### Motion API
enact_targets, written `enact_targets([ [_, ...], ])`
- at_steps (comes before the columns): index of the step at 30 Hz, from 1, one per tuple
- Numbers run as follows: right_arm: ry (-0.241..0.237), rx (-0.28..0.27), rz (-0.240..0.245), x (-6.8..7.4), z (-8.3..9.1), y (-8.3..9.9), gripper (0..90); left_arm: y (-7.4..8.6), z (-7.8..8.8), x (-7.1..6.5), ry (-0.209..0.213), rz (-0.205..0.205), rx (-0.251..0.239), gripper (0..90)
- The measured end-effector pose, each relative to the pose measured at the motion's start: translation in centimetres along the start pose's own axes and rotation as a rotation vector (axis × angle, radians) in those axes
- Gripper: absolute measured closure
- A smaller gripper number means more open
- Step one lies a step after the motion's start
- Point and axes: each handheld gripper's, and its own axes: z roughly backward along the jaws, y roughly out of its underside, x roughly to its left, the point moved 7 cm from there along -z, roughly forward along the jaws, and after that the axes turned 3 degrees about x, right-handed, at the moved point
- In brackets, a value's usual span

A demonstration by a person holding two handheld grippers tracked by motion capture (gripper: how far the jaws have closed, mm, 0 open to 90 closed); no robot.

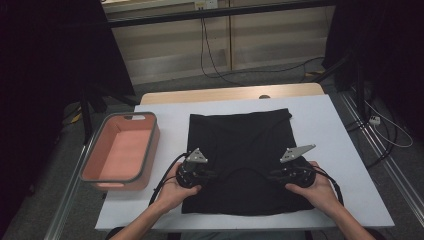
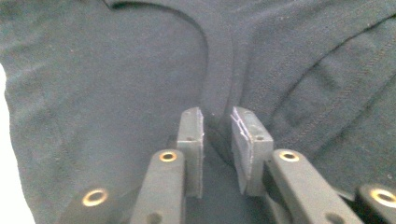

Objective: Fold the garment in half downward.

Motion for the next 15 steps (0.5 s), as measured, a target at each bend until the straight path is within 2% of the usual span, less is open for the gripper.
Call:
enact_targets([
  [2,-0.014,-0.003,-0.006,0.1,0.1,0.0,67.9,-0.2,0.3,0.1,0.007,0.017,-0.023,77.1],
  [4,-0.012,-0.004,-0.009,0.1,0.1,-0.1,67.3,-0.4,0.4,0.3,-0.005,0.031,-0.035,74.3],
  [6,-0.023,-0.038,-0.021,-0.1,0.4,-0.5,64.7,-0.6,0.2,0.5,0.016,0.047,-0.043,72.1],
  [10,0.003,-0.111,-0.049,-0.6,1.3,-1.4,61.5,-0.7,-0.4,1.1,-0.028,0.048,-0.032,64.5],
  [13,0.026,-0.098,-0.062,-1.0,1.1,-1.2,62.5,-0.6,-0.7,1.0,-0.025,0.043,-0.018,65.6],
  [15,0.021,-0.079,-0.06,-1.1,0.7,-1.0,62.3,-0.5,-1.0,0.9,-0.03,0.033,0.0,66.4],
])
